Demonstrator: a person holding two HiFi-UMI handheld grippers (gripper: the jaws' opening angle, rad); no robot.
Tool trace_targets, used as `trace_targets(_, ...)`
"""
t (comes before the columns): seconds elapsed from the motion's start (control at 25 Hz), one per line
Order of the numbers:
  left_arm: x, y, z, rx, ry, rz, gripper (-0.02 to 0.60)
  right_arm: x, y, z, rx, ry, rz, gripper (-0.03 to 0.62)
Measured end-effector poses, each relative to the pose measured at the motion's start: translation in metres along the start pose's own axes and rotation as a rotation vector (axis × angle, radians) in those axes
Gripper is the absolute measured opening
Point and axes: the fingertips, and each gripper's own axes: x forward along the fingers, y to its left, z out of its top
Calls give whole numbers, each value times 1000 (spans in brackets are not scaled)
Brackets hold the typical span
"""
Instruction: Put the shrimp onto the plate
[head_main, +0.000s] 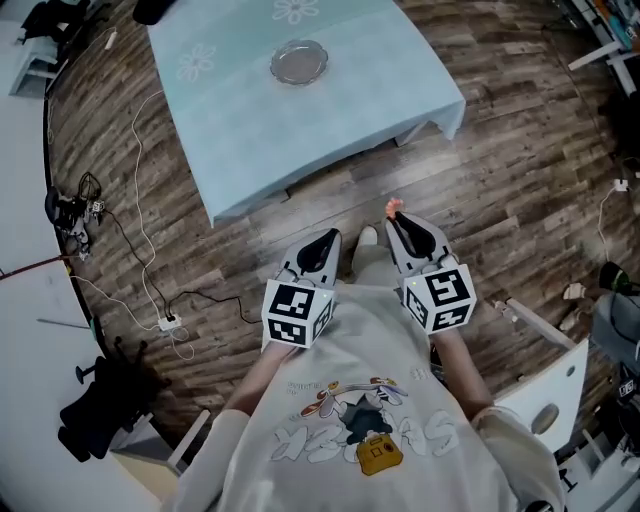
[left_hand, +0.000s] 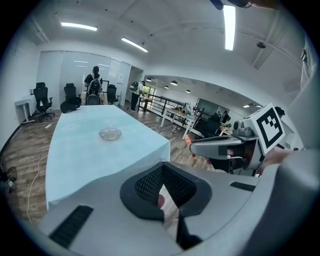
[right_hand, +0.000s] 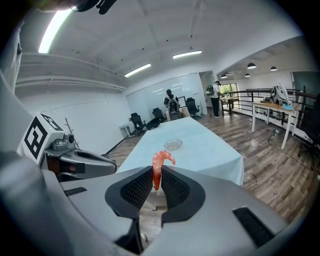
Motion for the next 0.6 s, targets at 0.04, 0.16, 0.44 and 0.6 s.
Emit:
trace_targets(0.04, 2, 2, 3, 0, 2, 13, 8, 3, -3, 3, -3, -1, 12, 71)
trace_targets(0.16, 10, 8, 11, -18, 4, 50, 8, 12, -11, 9, 16, 1, 38, 71)
trace_targets(0.44, 36, 21, 26, -56, -5, 56, 8, 37, -7, 24, 4, 16, 107, 71)
trace_targets(0.6, 46, 44, 41, -67, -30, 54, 8, 57, -4, 33, -12, 30, 112, 71)
